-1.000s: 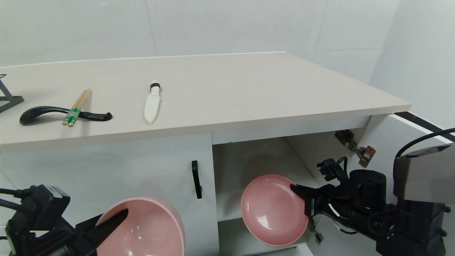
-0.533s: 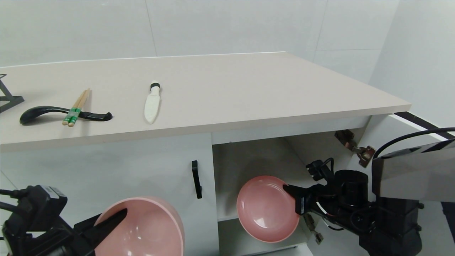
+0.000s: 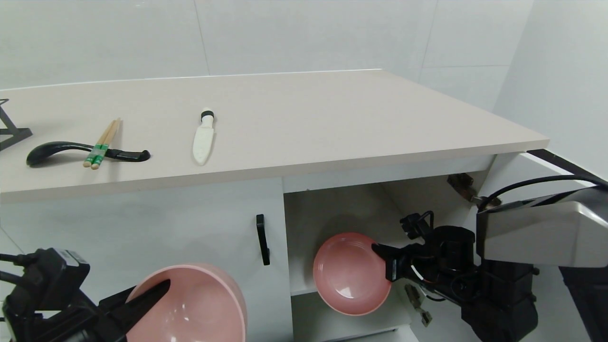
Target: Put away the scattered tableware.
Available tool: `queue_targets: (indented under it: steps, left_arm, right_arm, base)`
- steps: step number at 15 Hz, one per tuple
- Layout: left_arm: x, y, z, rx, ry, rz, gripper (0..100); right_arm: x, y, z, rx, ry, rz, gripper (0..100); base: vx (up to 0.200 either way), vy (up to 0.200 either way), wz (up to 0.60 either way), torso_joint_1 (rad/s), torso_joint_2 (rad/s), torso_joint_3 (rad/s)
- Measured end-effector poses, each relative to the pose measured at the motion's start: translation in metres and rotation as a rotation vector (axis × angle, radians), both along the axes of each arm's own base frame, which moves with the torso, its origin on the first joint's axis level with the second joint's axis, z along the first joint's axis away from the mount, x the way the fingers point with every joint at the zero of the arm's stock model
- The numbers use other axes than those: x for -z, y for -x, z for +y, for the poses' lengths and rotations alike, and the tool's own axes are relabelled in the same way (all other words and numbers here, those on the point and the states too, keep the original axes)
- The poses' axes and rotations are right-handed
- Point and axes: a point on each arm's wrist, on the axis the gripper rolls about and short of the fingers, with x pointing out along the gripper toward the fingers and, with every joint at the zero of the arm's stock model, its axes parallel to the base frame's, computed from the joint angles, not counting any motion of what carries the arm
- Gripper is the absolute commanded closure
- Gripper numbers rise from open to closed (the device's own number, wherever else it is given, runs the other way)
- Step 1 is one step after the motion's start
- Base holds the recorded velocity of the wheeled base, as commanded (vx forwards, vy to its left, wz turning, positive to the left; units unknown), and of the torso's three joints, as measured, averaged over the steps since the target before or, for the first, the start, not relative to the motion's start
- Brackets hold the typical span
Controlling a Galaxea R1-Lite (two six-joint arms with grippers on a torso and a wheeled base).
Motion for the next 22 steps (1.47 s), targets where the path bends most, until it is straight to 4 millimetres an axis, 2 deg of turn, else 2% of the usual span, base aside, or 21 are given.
queue_targets:
  steps: [11,15,22]
  left_arm:
    - [0.000,0.001,-0.001,0.012,-0.001,0.002,100]
    - [0.002,0.001,-0.002,0.023,-0.006,0.014,100]
    - [0.002,0.001,-0.003,0.026,-0.007,0.016,100]
  right_arm:
    - [0.014,-0.027,0.004,0.028,-0.019,-0.049,100]
    - [0.020,-0.044,0.008,0.140,-0.062,-0.066,100]
    - [0.030,-0.050,0.014,0.148,-0.095,-0.050,100]
  base:
    - [0.000,0.000,0.00,0.000,0.00,0.000]
    - [0.000,0.000,0.00,0.000,0.00,0.000]
    - [0.000,0.000,0.00,0.000,0.00,0.000]
